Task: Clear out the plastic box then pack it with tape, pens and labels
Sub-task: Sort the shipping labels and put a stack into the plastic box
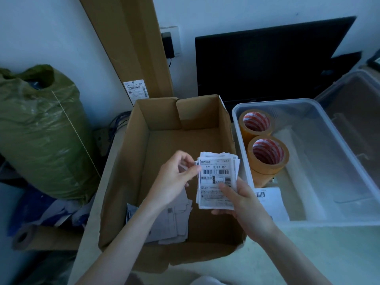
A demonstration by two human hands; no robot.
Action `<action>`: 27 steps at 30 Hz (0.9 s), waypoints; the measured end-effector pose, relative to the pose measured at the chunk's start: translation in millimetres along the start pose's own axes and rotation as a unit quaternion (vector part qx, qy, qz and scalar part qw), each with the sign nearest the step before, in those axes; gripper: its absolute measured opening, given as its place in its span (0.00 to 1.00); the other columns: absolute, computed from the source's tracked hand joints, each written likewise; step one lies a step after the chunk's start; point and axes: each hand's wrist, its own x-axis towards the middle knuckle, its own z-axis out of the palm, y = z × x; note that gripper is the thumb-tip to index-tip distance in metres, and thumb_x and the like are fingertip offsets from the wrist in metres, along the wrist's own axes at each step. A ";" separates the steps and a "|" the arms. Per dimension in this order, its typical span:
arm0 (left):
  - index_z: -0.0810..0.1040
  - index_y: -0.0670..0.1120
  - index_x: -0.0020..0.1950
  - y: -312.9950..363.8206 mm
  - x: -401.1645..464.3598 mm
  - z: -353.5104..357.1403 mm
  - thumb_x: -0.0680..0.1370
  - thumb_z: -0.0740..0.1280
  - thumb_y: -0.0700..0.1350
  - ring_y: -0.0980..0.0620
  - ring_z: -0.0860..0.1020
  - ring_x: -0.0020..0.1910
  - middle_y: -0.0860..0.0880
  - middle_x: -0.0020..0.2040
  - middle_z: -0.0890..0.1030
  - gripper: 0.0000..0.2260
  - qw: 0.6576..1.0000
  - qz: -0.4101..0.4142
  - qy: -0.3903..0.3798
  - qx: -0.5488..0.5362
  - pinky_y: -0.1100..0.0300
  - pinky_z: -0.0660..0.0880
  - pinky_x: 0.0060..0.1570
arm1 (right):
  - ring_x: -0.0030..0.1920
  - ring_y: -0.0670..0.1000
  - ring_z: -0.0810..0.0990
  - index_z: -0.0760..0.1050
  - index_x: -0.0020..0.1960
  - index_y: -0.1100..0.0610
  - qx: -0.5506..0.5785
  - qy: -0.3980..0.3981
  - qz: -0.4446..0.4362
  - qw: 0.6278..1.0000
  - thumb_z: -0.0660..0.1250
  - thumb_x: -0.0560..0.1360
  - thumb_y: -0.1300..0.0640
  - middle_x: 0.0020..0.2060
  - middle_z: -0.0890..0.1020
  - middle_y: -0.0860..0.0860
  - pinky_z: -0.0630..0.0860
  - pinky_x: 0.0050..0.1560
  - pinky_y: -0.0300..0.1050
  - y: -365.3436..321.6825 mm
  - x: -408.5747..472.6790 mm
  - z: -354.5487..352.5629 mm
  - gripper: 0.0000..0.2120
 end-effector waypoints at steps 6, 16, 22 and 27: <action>0.75 0.57 0.61 1.7 3.0 -16.0 0.77 0.67 0.48 0.67 0.70 0.55 0.65 0.51 0.75 0.13 0.989 0.103 -0.047 0.092 0.73 0.68 0.45 | 0.51 0.46 0.81 0.71 0.59 0.47 -0.289 -0.070 -0.056 0.953 0.56 0.82 0.56 0.52 0.80 0.45 0.82 0.42 0.40 -16.8 3.0 1.1 0.10; 0.75 0.48 0.58 -100.7 23.4 4.1 0.80 0.63 0.42 0.58 0.78 0.51 0.51 0.52 0.79 0.09 0.991 -0.105 0.084 0.011 0.65 0.74 0.45 | 0.48 0.50 0.78 0.74 0.56 0.55 -0.561 -0.116 -0.081 0.816 0.57 0.81 0.58 0.51 0.78 0.54 0.79 0.45 0.42 4.9 113.8 37.8 0.08; 0.71 0.46 0.65 -138.0 32.4 27.2 0.81 0.60 0.42 0.52 0.76 0.58 0.47 0.59 0.77 0.13 0.984 -0.166 0.064 -0.024 0.54 0.74 0.57 | 0.50 0.50 0.78 0.74 0.59 0.56 -0.531 -0.111 -0.001 0.840 0.59 0.80 0.60 0.53 0.77 0.55 0.77 0.46 0.40 40.5 142.3 39.0 0.10; 0.63 0.50 0.68 -142.4 29.5 37.0 0.80 0.61 0.41 0.55 0.74 0.56 0.51 0.57 0.74 0.17 0.980 -0.151 0.060 -0.111 0.63 0.77 0.48 | 0.52 0.48 0.76 0.73 0.62 0.56 -0.536 -0.091 0.022 0.839 0.63 0.77 0.62 0.56 0.77 0.54 0.74 0.45 0.38 55.2 149.0 34.5 0.13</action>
